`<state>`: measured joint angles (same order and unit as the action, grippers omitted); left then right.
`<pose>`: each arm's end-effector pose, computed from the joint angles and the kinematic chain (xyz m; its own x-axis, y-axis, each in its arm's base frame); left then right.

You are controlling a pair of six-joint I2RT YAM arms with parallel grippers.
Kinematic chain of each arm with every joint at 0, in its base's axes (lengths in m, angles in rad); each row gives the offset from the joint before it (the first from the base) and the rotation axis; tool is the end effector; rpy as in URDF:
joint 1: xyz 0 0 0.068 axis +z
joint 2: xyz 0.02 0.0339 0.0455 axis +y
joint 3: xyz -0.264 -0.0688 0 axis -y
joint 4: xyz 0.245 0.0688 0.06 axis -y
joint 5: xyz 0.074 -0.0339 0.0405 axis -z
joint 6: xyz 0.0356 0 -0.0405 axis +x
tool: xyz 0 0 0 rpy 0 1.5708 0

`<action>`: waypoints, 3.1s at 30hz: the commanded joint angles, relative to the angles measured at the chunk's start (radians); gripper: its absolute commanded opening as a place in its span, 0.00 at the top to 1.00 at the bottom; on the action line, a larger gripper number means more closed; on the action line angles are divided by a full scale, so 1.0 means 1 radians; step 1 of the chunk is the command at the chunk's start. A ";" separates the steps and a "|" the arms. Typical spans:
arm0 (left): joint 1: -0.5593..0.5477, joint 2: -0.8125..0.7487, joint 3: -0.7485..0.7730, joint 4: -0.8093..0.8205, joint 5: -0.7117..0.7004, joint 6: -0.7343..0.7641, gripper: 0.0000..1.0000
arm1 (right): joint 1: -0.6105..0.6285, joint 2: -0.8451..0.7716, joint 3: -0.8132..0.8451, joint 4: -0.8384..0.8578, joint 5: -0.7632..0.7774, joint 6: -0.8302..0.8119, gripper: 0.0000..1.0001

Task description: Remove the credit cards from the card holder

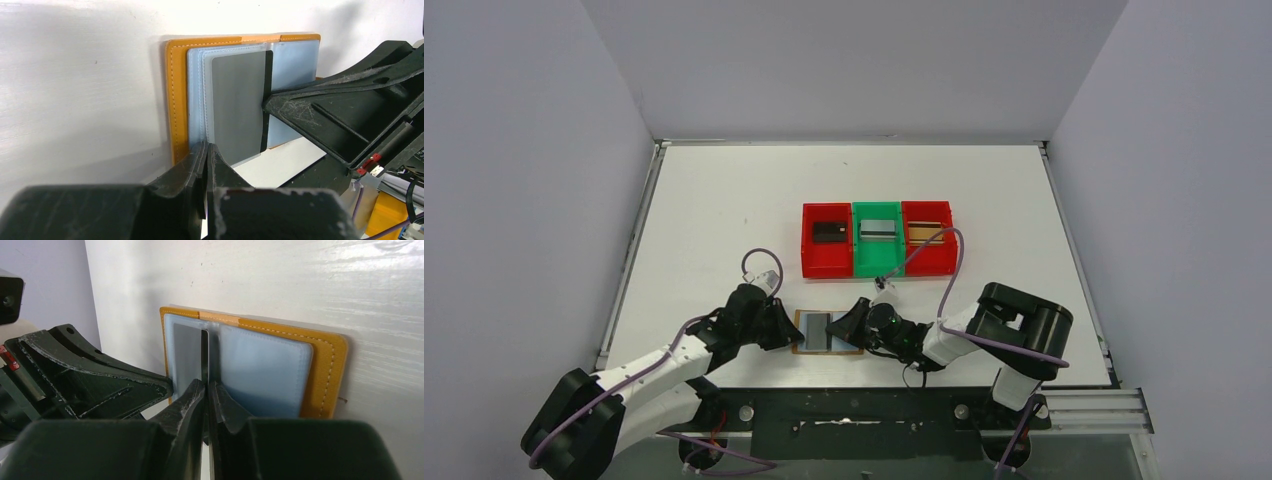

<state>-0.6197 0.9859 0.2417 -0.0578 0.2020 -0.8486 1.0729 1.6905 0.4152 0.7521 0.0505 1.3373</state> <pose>0.1349 -0.1050 0.1335 -0.8989 -0.2617 -0.3514 0.0121 0.7869 -0.6170 0.1330 0.2409 0.1040 -0.8886 0.3998 -0.2250 0.0340 0.5463 0.8369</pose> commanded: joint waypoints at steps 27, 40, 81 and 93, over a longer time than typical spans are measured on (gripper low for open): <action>-0.003 -0.015 0.045 -0.042 -0.017 0.033 1.00 | 0.004 -0.026 -0.036 0.037 0.054 -0.005 0.92; -0.002 -0.022 0.043 -0.030 -0.011 0.029 1.00 | 0.004 -0.020 -0.017 0.042 0.019 -0.019 0.79; -0.027 0.082 0.073 -0.069 -0.084 0.065 0.94 | -0.004 0.020 -0.021 0.115 -0.018 0.011 0.92; -0.045 0.114 0.084 -0.118 -0.187 0.039 1.00 | -0.013 -0.007 -0.038 0.123 -0.037 0.004 0.93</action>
<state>-0.6521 1.0771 0.3252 -0.1177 0.1291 -0.8089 1.0664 1.7256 0.3916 0.8513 0.0124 1.3560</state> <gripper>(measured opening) 0.012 0.079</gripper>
